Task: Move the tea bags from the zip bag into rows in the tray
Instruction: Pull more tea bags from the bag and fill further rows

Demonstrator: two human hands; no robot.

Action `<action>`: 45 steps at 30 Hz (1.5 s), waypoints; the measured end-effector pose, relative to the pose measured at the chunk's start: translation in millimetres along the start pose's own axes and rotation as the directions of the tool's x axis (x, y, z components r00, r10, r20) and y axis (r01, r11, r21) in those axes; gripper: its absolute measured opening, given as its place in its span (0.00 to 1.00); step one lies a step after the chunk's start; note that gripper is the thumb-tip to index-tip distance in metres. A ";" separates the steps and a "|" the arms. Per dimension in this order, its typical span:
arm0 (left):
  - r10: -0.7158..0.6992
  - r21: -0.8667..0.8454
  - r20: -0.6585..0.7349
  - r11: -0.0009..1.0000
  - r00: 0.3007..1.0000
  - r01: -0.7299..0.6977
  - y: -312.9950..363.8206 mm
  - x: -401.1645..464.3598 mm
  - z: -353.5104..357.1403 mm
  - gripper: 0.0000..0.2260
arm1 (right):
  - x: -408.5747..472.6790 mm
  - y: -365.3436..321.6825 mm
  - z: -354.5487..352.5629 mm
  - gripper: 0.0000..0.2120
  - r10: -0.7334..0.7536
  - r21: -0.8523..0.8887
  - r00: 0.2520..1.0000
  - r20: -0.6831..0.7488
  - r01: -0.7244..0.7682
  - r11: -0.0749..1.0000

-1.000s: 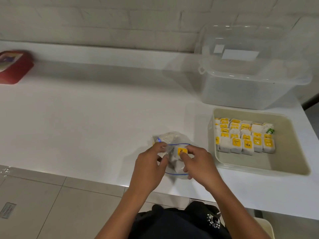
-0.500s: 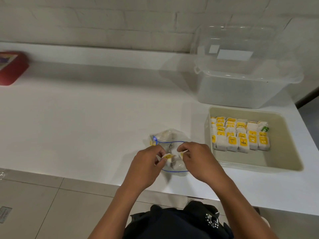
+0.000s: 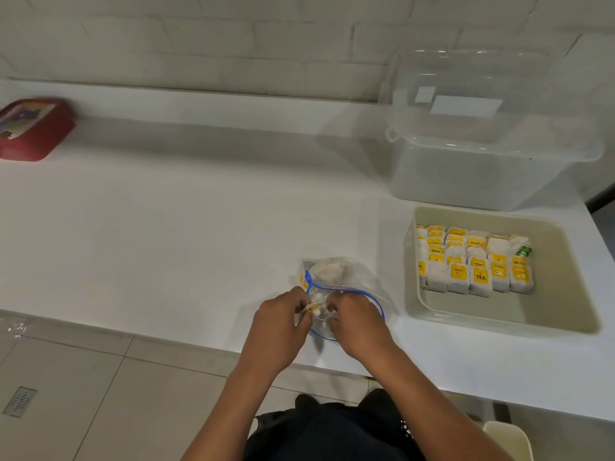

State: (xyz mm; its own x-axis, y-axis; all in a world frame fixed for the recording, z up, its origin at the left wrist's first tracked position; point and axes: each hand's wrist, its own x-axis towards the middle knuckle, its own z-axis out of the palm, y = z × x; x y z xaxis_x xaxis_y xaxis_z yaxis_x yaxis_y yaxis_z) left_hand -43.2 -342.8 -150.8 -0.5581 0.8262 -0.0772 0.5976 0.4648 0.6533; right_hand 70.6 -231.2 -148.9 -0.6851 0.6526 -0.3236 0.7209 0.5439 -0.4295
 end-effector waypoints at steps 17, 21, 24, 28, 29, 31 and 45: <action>-0.046 0.017 -0.051 0.999 0.998 0.047 10.8 2.7 -6.0 0.04 | -23.3 -3.1 -49.7 0.05 -0.073 0.371 0.973 -0.220 0.152 0.916; -0.090 -0.036 -0.095 0.996 0.991 0.087 19.4 2.2 -14.5 0.05 | -24.0 1.2 -62.7 0.03 0.118 0.842 0.993 -0.031 -0.037 0.539; -0.149 -0.268 -0.109 0.957 0.983 0.115 35.3 4.0 -26.3 0.06 | -24.7 4.4 -70.9 0.02 0.100 0.960 0.988 0.114 -0.135 0.245; -0.151 -0.574 0.024 0.807 0.988 0.137 61.4 4.4 -35.3 0.08 | -24.1 6.0 -72.1 0.03 0.072 0.959 0.987 0.143 -0.157 0.236; -0.137 -0.594 0.034 0.794 0.990 0.130 66.3 4.3 -35.4 0.08 | -23.9 5.9 -71.1 0.04 0.080 0.952 0.989 0.127 -0.144 0.269; -0.112 -0.595 0.036 0.796 0.993 0.111 73.7 4.9 -33.7 0.05 | -24.9 5.4 -70.8 0.04 0.086 0.935 0.994 0.073 -0.098 0.341; -0.070 -0.645 -0.040 0.763 0.997 0.028 127.7 19.6 -13.9 0.09 | -28.4 30.8 -105.1 0.07 0.105 0.915 0.982 -0.155 0.103 0.390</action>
State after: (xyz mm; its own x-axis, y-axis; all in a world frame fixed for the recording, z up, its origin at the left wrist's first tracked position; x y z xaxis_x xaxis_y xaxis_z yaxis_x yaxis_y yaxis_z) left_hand 14.2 -271.7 -58.4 -0.6208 0.7784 -0.0928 0.0692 0.1724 0.9826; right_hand 123.2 -177.5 -64.4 -0.5814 0.7798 -0.2320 0.1148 -0.2037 -0.9723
